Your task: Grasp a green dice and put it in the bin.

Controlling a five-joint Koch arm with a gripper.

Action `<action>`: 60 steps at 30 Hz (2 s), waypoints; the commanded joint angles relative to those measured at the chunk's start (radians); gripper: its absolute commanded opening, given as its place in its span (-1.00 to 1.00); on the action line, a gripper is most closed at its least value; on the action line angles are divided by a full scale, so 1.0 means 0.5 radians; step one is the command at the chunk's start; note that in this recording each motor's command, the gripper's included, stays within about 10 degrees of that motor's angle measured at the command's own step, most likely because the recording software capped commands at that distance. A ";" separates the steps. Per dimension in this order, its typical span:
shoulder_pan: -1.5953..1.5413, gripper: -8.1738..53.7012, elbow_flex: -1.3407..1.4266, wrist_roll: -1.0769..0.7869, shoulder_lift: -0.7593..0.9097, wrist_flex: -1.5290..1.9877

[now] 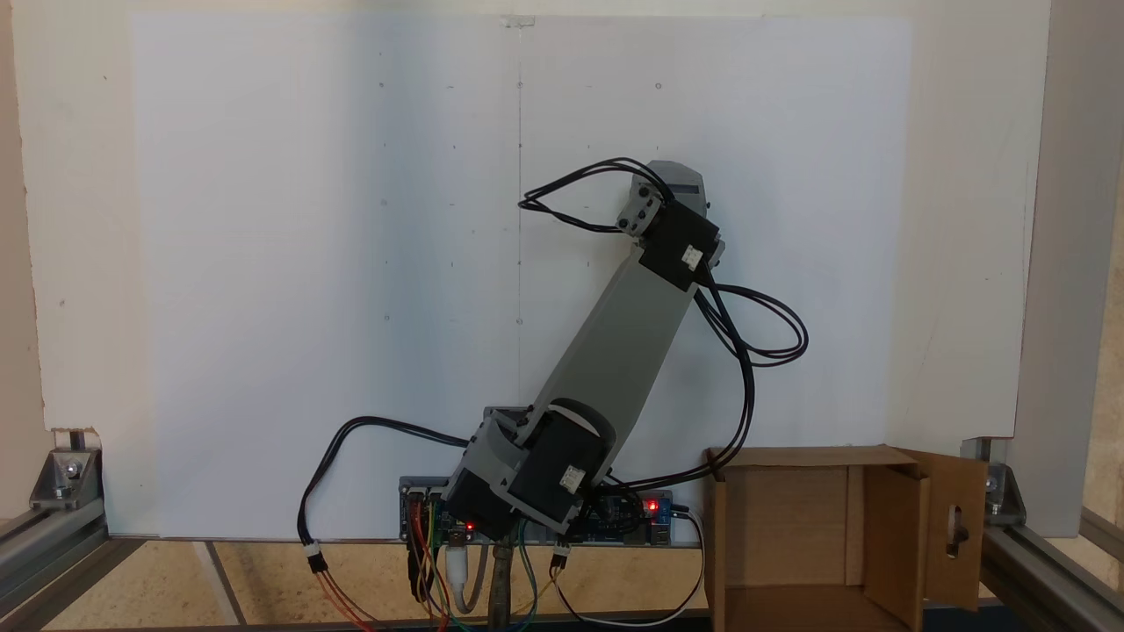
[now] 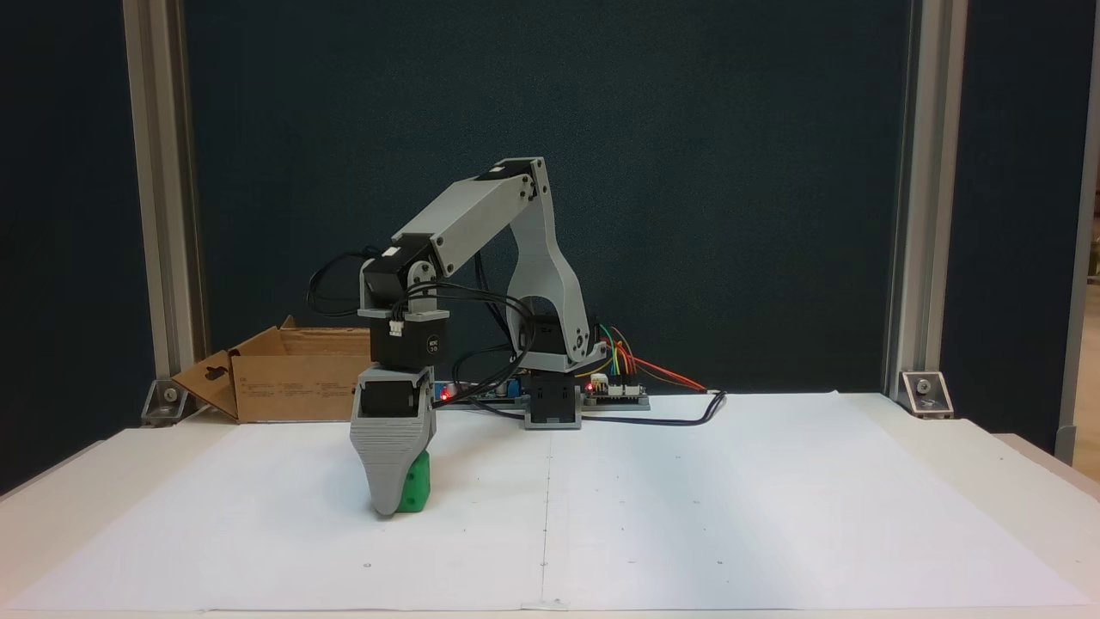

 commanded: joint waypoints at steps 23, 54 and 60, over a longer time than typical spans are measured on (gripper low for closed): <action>-0.193 -0.36 -0.779 0.717 0.877 1.525; 2.154 -0.36 -0.954 0.644 0.577 0.586; 2.368 -0.36 -0.954 0.488 0.368 0.423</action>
